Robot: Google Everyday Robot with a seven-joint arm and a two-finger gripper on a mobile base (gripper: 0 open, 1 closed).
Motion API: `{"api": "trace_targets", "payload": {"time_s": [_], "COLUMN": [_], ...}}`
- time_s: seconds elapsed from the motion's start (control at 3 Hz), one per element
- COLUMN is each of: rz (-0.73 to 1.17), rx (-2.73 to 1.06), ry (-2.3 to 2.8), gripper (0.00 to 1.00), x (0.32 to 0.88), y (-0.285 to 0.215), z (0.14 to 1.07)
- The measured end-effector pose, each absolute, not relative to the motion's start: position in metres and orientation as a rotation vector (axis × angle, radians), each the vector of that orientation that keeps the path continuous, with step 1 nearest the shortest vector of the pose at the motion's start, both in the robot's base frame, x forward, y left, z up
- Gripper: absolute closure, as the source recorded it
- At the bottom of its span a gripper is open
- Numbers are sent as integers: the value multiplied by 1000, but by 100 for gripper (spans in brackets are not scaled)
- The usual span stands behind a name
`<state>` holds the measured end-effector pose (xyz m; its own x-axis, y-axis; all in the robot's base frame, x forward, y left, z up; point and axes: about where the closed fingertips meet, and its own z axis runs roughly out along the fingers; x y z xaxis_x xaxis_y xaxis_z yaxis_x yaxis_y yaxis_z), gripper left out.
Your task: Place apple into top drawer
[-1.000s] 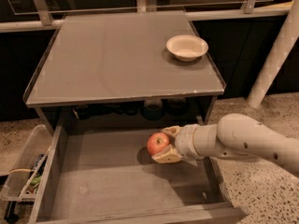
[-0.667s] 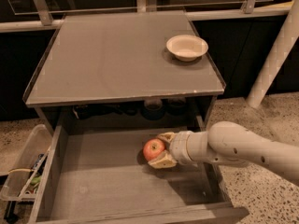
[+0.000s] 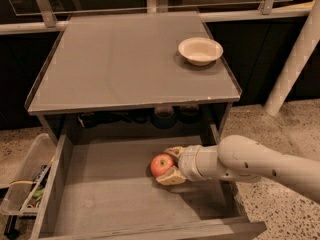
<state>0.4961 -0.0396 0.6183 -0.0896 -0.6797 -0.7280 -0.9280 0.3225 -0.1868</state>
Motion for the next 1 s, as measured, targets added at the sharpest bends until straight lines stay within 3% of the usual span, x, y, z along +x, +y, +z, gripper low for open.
{"api": "trace_targets", "payload": {"time_s": [1.0], "rz": [419], "rx": [-1427], "ry": [1839], "gripper": [13], "x": [496], "y": [-40], "z": [618]}}
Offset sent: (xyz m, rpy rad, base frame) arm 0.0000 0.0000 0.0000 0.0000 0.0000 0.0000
